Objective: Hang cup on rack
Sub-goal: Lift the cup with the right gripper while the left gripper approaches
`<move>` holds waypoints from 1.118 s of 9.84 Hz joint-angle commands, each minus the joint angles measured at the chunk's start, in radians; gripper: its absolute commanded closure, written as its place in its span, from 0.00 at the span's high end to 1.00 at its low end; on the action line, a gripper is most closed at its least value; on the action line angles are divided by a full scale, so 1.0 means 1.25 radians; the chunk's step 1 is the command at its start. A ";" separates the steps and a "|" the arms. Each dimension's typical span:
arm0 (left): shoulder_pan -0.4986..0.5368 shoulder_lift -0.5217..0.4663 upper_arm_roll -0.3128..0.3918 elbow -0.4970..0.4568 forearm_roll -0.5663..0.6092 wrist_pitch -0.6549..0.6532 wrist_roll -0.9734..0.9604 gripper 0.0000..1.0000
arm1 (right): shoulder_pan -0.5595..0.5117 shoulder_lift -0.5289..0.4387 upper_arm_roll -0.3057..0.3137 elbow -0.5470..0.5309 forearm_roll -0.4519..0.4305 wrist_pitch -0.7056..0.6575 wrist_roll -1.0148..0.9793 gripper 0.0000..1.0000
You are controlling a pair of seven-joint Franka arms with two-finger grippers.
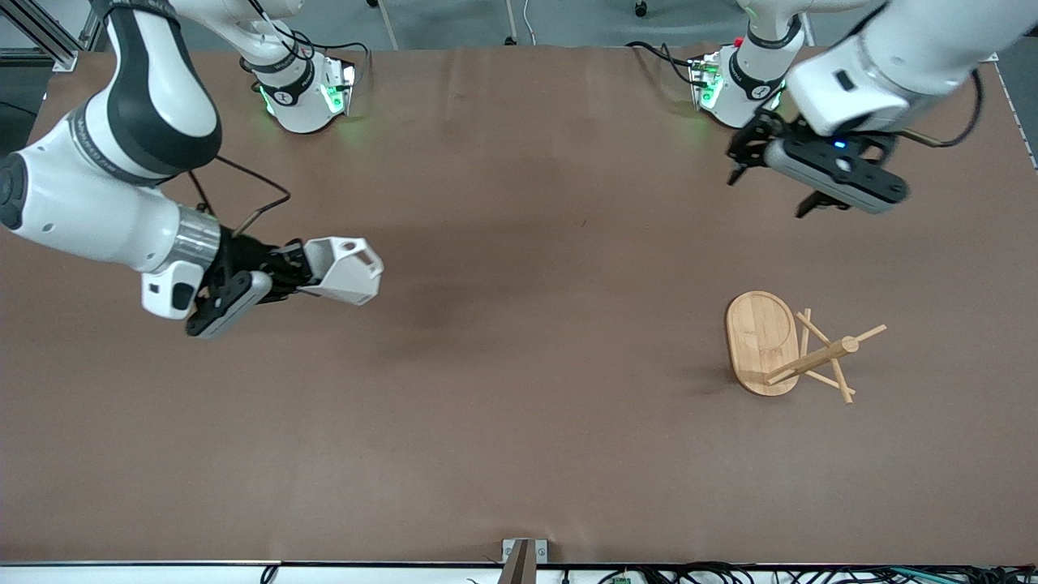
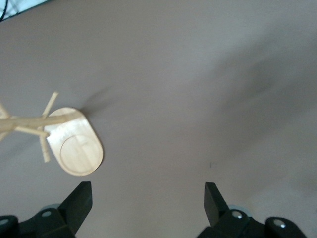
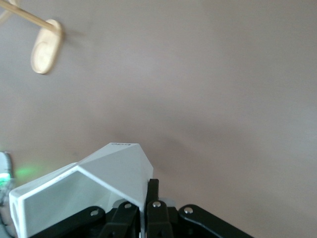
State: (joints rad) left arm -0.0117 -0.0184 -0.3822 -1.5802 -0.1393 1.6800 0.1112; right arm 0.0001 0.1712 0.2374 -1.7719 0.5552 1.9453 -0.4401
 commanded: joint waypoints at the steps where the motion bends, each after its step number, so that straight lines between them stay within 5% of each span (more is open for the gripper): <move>1: 0.003 0.005 -0.063 -0.049 -0.006 0.064 0.030 1.00 | -0.009 0.029 0.036 0.012 0.127 -0.010 -0.002 0.00; 7: 0.000 0.024 -0.239 -0.054 -0.011 0.149 0.042 1.00 | 0.002 0.122 0.128 0.012 0.425 -0.009 -0.066 0.00; 11: -0.021 0.064 -0.287 -0.053 -0.009 0.168 0.044 1.00 | 0.004 0.134 0.183 0.014 0.574 -0.010 -0.091 0.00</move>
State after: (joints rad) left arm -0.0246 0.0356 -0.7359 -1.6235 -0.1418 1.8716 0.1391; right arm 0.0141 0.3375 0.4253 -1.7646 1.2079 1.9384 -0.5408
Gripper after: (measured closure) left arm 0.000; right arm 0.956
